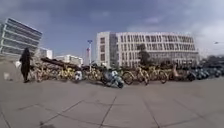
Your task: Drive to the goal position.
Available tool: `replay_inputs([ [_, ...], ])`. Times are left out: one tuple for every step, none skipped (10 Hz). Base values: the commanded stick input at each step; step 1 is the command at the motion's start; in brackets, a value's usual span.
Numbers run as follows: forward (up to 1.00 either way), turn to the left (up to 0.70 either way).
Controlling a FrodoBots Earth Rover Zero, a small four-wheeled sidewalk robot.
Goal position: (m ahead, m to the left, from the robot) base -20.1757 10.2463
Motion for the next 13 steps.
replay_inputs([
  [0.00, -0.70],
  [0.00, -0.70],
  [0.00, -0.70],
  [0.00, -0.70],
  [0.00, -0.70],
  [0.00, -0.70],
  [0.00, -0.70],
  [0.00, -0.70],
  [0.00, -0.70],
  [0.00, -0.70],
  [0.00, -0.70],
  [0.00, -0.70],
  [0.00, -0.70],
])
